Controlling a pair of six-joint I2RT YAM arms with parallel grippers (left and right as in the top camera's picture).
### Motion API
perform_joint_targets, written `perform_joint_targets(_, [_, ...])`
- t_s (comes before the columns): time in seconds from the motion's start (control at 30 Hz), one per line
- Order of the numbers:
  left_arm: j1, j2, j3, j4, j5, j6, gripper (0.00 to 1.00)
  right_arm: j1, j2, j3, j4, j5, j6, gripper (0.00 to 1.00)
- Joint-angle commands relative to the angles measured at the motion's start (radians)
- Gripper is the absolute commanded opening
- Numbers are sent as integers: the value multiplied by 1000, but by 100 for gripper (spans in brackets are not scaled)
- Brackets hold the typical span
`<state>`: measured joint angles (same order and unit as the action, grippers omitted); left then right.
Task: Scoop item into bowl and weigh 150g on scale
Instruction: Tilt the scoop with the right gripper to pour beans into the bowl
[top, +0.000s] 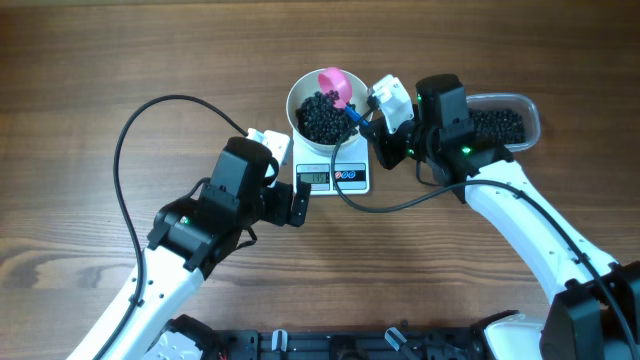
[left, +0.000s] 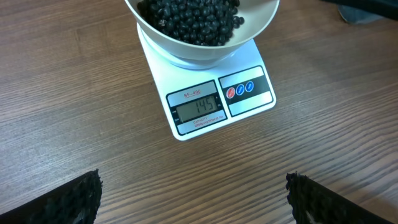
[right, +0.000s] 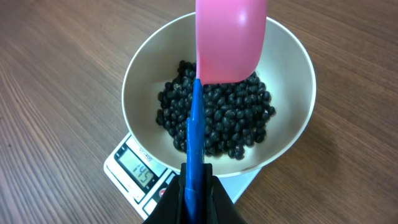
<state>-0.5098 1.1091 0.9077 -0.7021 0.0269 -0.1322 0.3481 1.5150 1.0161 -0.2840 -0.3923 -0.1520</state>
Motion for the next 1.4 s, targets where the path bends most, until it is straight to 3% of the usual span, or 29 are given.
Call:
perform_joint_targets(0.0, [-5, 0, 3, 3, -6, 20, 100, 3, 6, 6, -10, -94, -62, 4])
perform_joint_targets(0.2, [-5, 0, 3, 3, -6, 20, 100, 3, 6, 6, -6, 38, 13, 4])
perform_joint_targets(0.97, [-5, 0, 3, 3, -6, 20, 100, 4, 6, 6, -8, 11, 5, 4])
perform_joint_targets(1.17, [-5, 0, 3, 3, -6, 20, 100, 15, 6, 6, -23, 16, -238, 4])
perform_joint_targets(1.37, [-5, 0, 3, 3, -6, 20, 100, 19, 6, 6, -22, 114, -294, 4])
